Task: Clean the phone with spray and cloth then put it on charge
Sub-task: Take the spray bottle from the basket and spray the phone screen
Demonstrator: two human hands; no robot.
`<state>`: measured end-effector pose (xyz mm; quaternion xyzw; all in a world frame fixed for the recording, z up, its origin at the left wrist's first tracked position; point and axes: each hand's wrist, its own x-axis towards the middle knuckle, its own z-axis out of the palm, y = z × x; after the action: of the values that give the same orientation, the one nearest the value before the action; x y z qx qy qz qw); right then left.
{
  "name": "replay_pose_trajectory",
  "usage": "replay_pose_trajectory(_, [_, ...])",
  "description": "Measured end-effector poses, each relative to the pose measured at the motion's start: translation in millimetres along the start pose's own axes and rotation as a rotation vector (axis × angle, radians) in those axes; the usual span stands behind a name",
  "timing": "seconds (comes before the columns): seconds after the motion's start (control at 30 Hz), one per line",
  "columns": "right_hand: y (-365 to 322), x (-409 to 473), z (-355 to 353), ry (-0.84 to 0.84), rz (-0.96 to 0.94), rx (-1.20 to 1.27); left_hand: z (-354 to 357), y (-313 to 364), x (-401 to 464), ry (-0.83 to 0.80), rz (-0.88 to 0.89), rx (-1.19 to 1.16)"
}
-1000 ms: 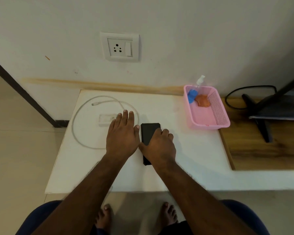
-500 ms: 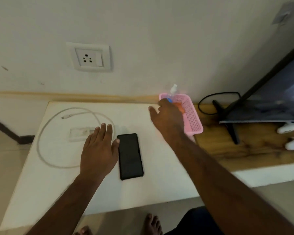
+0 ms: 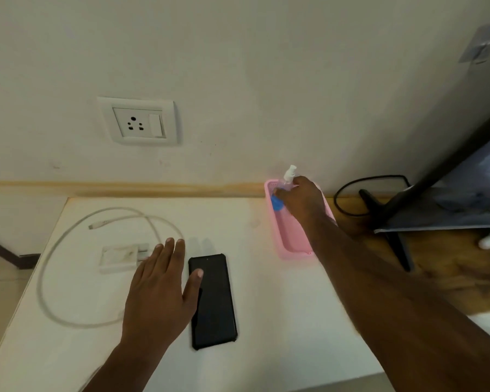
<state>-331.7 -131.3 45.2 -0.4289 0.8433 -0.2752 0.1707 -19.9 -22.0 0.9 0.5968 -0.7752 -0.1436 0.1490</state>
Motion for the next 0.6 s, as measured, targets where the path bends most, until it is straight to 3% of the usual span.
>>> replay_pose_trajectory(0.27, [6.6,3.9,9.4,0.034,-0.015,-0.013,2.5,3.3,1.2,0.004,0.002,-0.001])
replay_pose_trajectory(0.43, [3.1,-6.3,-3.7,0.086,-0.055,0.119,-0.8,3.8,2.5,0.008,-0.011,-0.018])
replay_pose_trajectory(0.6, [-5.4,-15.0,-18.5,0.129,-0.119,0.046,-4.9,9.1,0.9,0.005,-0.011,-0.044])
